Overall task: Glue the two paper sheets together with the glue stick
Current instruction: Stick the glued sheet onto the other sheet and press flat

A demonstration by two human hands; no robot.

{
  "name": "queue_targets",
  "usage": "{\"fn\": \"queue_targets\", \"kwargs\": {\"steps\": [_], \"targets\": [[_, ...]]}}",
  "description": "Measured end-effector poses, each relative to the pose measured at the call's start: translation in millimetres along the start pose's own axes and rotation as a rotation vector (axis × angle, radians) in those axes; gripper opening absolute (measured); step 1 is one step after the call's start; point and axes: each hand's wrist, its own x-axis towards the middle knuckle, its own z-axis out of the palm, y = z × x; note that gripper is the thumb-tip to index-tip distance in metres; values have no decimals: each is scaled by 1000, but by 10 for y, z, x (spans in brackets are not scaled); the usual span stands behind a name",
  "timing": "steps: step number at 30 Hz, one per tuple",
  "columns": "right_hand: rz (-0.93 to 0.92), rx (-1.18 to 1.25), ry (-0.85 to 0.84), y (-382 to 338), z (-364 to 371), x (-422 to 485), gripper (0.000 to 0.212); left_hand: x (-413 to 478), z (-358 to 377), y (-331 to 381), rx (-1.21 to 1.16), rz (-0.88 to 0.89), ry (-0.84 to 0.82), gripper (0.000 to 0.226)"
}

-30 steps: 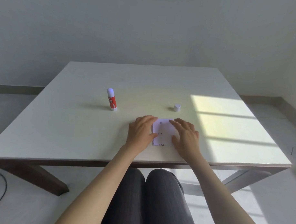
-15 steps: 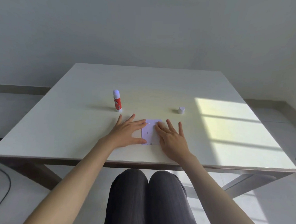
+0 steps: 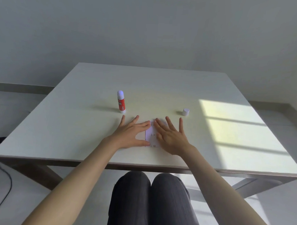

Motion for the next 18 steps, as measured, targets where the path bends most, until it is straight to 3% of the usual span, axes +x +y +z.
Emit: {"fn": "queue_targets", "kwargs": {"steps": [6,14,18], "targets": [[-171,30,95,-162,181,-384,62,-6,21,0,-46,-5,20,79],[-67,-31,51,-67,32,-31,56,-4,-23,1,-19,-20,16,85],[-139,24,120,-124,184,-306,57,-13,-21,-3,-45,-27,-1,82]]}}
